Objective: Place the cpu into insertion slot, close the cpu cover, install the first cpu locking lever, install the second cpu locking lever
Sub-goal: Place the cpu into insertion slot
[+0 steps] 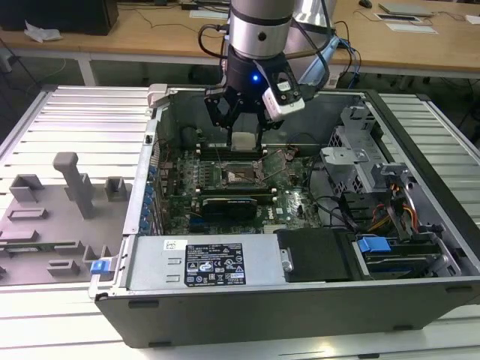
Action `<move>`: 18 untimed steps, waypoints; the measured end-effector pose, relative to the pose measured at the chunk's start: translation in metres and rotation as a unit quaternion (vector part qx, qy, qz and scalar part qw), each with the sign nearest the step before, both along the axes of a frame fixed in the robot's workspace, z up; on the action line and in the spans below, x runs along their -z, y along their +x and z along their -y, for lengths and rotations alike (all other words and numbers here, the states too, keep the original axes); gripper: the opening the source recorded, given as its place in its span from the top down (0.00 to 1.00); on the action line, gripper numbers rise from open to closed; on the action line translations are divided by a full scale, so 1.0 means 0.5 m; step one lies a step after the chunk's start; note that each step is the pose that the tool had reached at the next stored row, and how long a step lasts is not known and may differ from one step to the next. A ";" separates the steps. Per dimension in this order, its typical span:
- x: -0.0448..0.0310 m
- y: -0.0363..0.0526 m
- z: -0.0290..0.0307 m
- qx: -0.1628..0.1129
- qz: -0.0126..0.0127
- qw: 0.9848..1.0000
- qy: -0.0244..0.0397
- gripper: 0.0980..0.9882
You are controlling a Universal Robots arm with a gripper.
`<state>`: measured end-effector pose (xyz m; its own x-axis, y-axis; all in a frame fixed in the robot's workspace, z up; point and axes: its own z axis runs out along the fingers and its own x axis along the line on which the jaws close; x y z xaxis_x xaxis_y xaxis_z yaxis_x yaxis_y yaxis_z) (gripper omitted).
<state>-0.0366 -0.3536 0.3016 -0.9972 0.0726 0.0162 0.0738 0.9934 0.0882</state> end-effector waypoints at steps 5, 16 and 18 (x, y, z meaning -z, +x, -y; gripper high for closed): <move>0.003 0.000 0.000 0.044 0.000 0.999 0.000 0.50; 0.009 0.000 0.000 0.155 0.000 0.988 0.000 0.50; 0.011 0.000 0.000 0.185 0.000 0.983 0.000 0.50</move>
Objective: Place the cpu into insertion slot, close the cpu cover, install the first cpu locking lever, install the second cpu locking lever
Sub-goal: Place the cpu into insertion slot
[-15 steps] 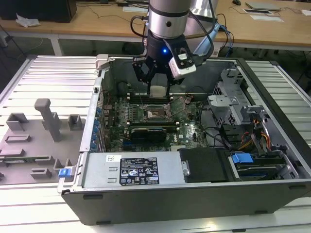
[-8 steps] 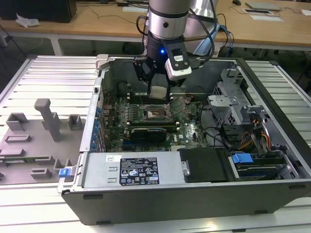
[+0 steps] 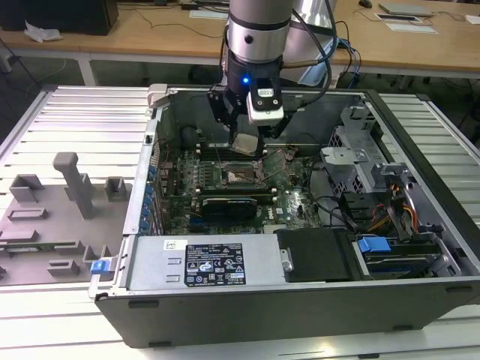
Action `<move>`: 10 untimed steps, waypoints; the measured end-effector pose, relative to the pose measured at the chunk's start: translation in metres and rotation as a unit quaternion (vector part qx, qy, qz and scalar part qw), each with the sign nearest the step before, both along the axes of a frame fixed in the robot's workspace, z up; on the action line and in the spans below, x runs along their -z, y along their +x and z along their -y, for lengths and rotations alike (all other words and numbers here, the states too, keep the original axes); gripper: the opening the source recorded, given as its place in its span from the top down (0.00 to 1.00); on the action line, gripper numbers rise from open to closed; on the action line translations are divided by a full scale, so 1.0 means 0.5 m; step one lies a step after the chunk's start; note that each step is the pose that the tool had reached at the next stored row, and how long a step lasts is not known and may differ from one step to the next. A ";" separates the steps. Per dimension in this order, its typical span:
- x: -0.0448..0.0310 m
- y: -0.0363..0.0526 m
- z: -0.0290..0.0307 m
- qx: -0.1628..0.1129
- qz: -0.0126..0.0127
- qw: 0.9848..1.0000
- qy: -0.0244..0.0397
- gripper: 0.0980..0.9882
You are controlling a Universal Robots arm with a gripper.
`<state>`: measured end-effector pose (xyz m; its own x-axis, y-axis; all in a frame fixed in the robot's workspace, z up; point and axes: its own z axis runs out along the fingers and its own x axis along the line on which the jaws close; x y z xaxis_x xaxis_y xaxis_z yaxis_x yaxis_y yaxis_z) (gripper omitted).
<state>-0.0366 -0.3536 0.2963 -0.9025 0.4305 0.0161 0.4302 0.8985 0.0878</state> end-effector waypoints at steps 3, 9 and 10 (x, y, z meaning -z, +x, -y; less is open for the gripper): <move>0.002 0.000 0.000 0.037 0.000 0.999 0.000 0.50; 0.006 0.000 0.000 0.104 0.000 0.995 0.000 0.50; 0.006 0.000 0.000 0.111 0.000 0.994 0.000 0.50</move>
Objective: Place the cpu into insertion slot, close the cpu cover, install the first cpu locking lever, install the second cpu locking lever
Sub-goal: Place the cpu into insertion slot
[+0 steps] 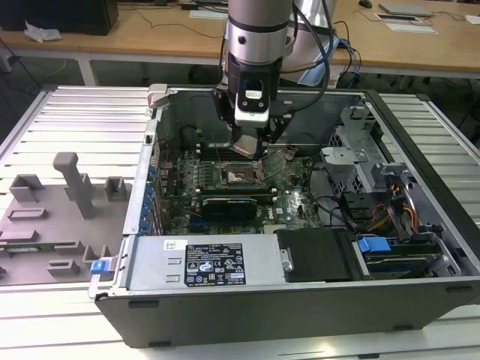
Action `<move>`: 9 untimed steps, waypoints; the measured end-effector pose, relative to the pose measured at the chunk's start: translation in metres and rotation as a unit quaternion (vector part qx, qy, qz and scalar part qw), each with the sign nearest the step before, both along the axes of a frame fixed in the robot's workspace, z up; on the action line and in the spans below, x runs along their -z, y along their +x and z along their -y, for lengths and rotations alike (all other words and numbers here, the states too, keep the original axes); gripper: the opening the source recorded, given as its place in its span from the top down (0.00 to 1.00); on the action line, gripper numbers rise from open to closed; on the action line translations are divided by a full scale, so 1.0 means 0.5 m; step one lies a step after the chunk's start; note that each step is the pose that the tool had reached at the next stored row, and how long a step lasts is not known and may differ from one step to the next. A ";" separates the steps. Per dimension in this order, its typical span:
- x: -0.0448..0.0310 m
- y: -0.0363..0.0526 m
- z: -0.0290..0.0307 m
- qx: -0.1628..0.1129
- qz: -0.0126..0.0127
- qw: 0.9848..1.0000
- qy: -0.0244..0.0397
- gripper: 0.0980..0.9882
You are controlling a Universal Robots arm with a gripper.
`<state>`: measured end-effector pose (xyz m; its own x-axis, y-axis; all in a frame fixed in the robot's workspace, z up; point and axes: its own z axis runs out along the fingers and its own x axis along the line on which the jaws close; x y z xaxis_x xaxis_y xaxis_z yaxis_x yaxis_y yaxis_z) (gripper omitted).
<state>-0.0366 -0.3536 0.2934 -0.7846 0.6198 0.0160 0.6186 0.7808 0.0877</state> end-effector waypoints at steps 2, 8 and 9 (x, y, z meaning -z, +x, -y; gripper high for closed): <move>0.001 0.000 0.000 0.017 0.000 1.000 0.000 0.50; 0.003 0.000 0.000 0.064 0.000 0.998 0.000 0.50; 0.004 0.000 0.000 0.073 0.000 0.997 0.000 0.50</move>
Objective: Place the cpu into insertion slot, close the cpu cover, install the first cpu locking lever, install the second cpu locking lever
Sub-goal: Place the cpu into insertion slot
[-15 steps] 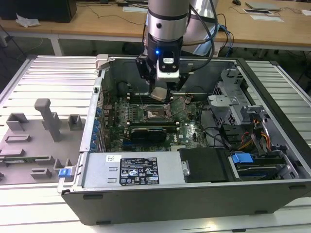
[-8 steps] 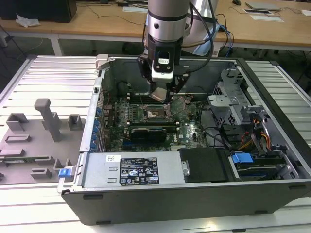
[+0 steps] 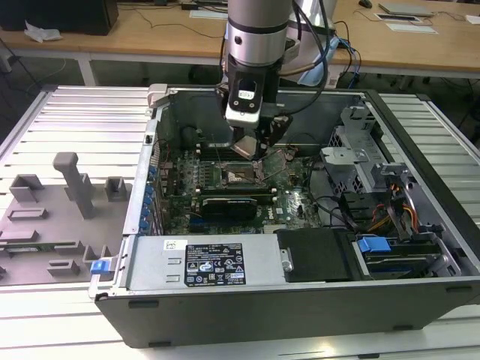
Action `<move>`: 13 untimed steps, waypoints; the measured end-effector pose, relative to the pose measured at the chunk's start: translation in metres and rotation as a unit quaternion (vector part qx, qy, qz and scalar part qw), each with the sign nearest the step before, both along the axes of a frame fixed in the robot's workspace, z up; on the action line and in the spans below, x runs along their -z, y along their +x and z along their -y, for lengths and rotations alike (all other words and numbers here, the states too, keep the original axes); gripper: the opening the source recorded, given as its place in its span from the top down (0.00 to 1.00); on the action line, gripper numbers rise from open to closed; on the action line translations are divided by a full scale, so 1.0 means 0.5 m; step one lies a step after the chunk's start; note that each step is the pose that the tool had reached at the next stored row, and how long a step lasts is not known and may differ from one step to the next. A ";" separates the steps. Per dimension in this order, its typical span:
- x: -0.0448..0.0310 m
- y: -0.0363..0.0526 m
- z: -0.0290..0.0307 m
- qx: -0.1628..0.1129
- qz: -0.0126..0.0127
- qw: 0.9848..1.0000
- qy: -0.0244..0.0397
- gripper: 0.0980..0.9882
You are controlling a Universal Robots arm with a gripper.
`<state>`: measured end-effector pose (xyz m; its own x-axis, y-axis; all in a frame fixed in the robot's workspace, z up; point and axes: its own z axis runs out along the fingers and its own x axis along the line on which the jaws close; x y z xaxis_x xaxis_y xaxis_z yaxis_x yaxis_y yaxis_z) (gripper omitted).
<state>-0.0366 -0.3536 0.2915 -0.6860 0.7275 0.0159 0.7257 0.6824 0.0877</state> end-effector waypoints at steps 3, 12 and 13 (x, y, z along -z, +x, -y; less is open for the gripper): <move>0.001 0.000 0.000 0.024 0.000 1.000 0.000 0.50; 0.006 0.000 0.000 0.110 0.000 0.994 0.000 0.50; 0.007 0.000 0.000 0.121 0.000 0.993 0.000 0.50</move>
<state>-0.0366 -0.3536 0.2880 -0.4916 0.8707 0.0156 0.8681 0.4886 0.0874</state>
